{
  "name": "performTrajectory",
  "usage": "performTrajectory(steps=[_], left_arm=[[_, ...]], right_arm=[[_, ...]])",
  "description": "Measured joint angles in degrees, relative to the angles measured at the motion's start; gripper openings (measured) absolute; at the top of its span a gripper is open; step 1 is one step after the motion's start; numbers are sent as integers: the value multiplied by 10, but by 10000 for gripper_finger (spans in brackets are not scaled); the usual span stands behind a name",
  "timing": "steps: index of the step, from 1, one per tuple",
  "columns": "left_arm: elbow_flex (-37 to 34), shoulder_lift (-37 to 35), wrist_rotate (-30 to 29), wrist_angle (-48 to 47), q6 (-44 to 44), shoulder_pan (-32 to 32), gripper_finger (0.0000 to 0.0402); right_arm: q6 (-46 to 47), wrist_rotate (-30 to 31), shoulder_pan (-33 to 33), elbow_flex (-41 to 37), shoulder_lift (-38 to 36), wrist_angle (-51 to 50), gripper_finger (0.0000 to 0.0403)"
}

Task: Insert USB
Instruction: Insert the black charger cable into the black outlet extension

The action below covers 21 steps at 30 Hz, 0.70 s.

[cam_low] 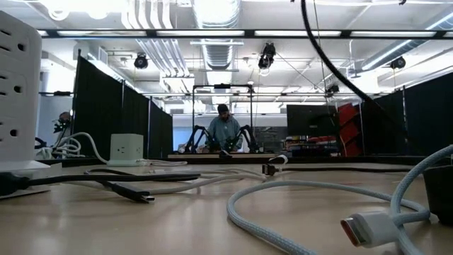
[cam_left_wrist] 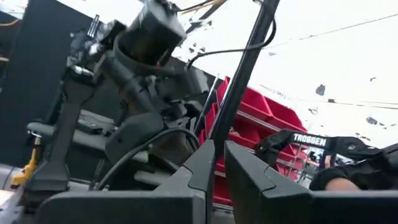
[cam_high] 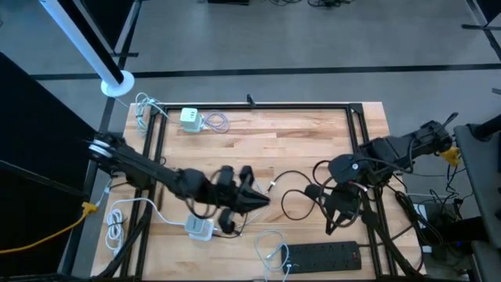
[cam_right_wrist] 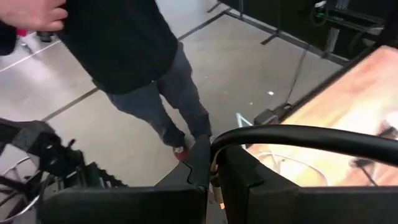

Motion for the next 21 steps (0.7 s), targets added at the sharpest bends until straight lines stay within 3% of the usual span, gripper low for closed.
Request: performTrajectory(steps=[4, 8, 16, 21], left_arm=[[64, 71, -4, -8, 18, 11, 37], [122, 113, -19, -73, 69, 26, 75], [195, 119, -82, -211, 176, 42, 186], [215, 119, -79, -303, 198, 43, 217]], right_arm=[[11, -1, 0, 0, 0, 2, 6], [35, -32, 0, 0, 0, 2, 6], [73, -47, 0, 0, -4, -2, 6], [64, -47, -2, 0, -8, 3, 6]])
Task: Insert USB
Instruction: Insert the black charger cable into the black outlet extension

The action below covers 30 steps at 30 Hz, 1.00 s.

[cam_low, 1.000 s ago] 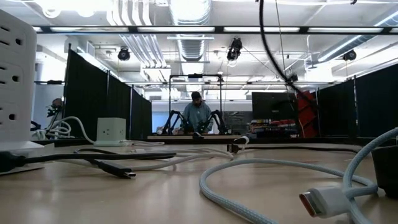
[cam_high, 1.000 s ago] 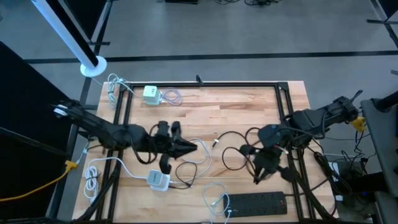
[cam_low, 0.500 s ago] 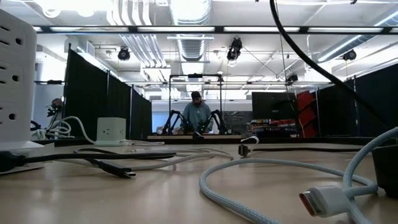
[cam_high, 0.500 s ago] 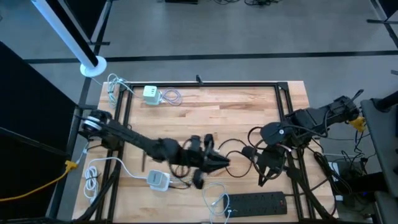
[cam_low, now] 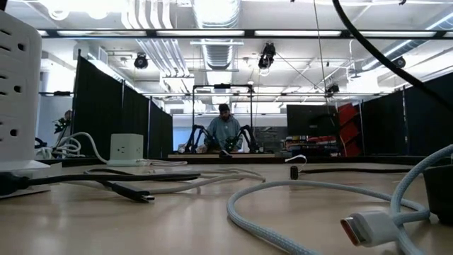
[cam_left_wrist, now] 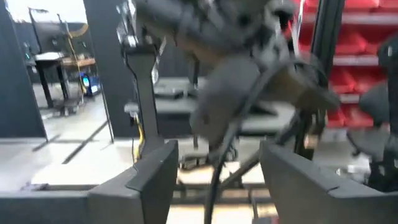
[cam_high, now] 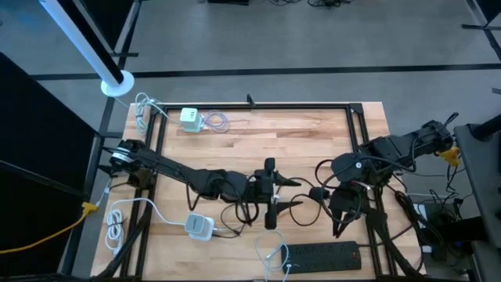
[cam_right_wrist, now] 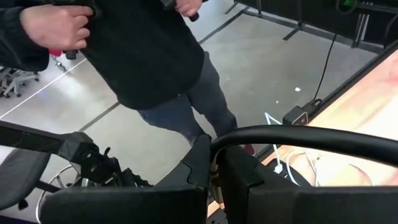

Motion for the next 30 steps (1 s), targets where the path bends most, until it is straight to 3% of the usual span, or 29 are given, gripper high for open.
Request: performTrajectory(steps=[4, 8, 15, 18, 23, 27, 30], left_arm=[[0, 0, 0, -7, 1, 8, 205], [0, -1, 27, -7, -2, 22, 167], [2, -1, 101, -7, -14, 29, 16], [2, -5, 106, -20, -30, 29, 7], [2, -53, 91, -122, -67, 21, 7], [3, -106, 37, -250, -103, 2, 7], [3, -147, -34, -368, -181, -12, 7]], right_arm=[[-1, 1, -1, 0, 0, 16, 6], [-4, 1, -5, 0, 4, 23, 5], [25, 6, -9, 0, 5, 31, 5], [73, 8, -9, 0, 5, 43, 5], [198, 67, -9, 0, 0, 38, 9], [225, 89, -9, 0, -15, 37, 58], [218, 101, -16, 0, -29, 27, 105]])
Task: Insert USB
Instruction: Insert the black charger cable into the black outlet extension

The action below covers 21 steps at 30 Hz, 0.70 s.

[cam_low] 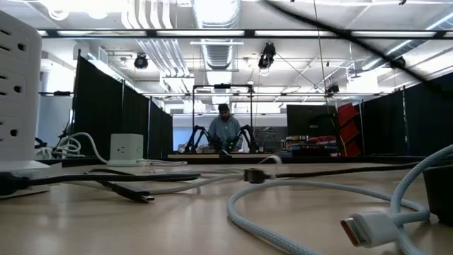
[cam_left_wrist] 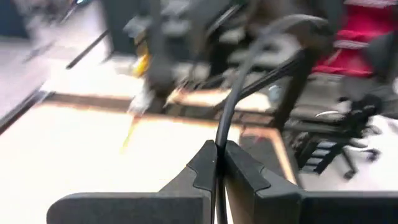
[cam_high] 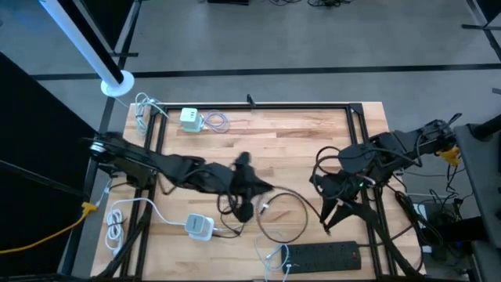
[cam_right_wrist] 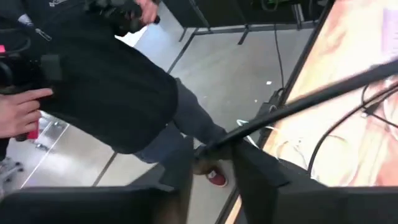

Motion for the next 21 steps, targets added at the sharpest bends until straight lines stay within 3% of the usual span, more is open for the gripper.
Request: performTrajectory(steps=[3, 7, 15, 21], left_arm=[[0, -40, -79, -105, -84, -16, 7], [0, -75, -153, -173, -149, -39, 7], [0, -92, -181, -184, -162, -41, 7], [0, -90, -230, -234, -186, -40, 7]], right_arm=[[-7, 42, -11, 0, -20, -22, 141], [-33, 191, -11, 0, -42, -71, 165], [28, 471, -19, 0, -33, -89, 163], [106, 500, -22, 0, -18, -87, 145]])
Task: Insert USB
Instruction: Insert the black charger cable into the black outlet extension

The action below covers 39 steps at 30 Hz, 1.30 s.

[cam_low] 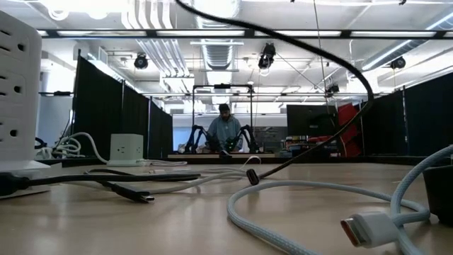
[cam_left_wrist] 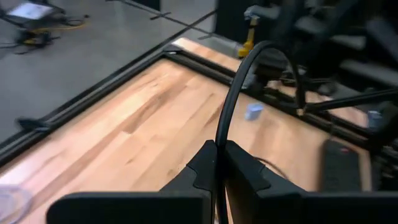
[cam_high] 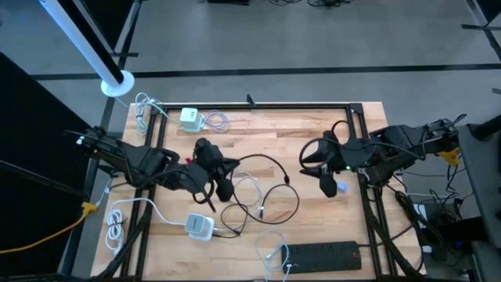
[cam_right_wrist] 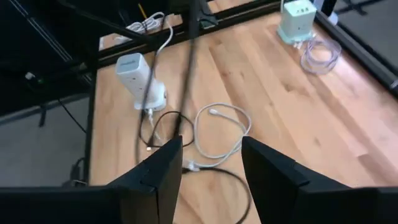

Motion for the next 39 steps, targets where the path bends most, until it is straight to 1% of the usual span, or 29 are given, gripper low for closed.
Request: performTrajectory(steps=[3, 7, 12, 18, 24, 31, 33, 35, 38, 39], left_arm=[[0, 0, -20, -10, 2, 1, 7], [0, 0, -23, -10, 19, 3, 7], [0, 0, -23, -15, 22, 3, 7], [0, 0, -22, -15, 22, 2, 7], [0, 0, -22, -15, 22, 1, 7], [-1, 0, -22, -14, 26, 1, 7], [-1, 0, -22, -14, 26, 1, 7], [-1, 0, -21, -13, 26, 0, 7], [-1, 0, -17, -13, 26, 0, 7], [-1, 0, -17, -13, 26, 0, 7]], right_arm=[[38, 4, 0, 0, 12, 1, 137], [41, 6, 0, 0, 42, 5, 133], [13, 8, -12, 0, 70, 38, 136], [6, 0, -31, 0, 72, 74, 133], [-2, 0, -38, 0, 78, 72, 139], [-19, -16, -47, 0, 109, 73, 142], [-20, -17, -49, -1, 114, 72, 131], [-20, -18, -50, -1, 115, 74, 106], [-25, -33, -51, -1, 114, 75, 35], [-28, -36, -51, -1, 114, 74, 19]])
